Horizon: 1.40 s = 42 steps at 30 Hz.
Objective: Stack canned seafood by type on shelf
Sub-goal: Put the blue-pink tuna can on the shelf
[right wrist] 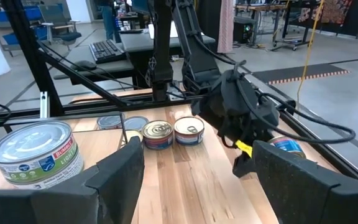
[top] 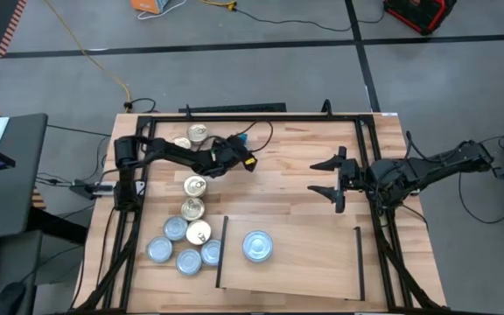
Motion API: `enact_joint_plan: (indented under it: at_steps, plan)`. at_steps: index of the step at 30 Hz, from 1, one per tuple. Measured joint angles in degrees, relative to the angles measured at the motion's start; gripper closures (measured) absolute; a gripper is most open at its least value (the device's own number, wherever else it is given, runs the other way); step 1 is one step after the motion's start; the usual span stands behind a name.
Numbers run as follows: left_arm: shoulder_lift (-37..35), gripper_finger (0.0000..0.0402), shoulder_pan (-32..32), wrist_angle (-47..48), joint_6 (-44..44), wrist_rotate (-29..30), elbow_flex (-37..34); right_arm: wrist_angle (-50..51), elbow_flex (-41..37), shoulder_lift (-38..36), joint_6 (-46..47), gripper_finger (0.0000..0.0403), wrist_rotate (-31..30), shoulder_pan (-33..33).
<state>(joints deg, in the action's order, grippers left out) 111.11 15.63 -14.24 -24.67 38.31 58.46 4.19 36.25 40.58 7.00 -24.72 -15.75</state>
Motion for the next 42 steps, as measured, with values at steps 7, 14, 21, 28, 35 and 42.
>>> enact_joint_plan:
  at_steps: [7,14,21,28,35,42]
  plan:
    - [0.6,0.0068,-0.9,1.3,0.3,5.3,1.3,0.3,0.0,0.0,0.0,0.0081,0.0,0.0]
    - [0.4,0.0178,-0.9,2.0,2.2,4.1,1.3,0.5,0.0,0.0,0.0,0.0081,0.0,0.0]
    - [-2.8,0.0226,-1.0,7.2,8.0,3.8,1.2,2.2,0.0,0.0,0.1,0.0081,0.0,0.0]
    - [-11.9,0.0226,-1.3,11.3,19.9,4.4,1.2,3.4,0.0,-0.2,0.5,0.0081,0.0,-0.6]
    - [-22.6,0.0226,-5.1,9.2,38.9,2.4,1.2,3.0,0.0,-0.4,-1.4,0.0081,0.0,-3.0]
    - [-29.9,0.0226,-13.0,7.1,56.0,-8.2,1.2,-2.3,0.0,2.3,-2.7,0.0081,-5.6,-3.8]
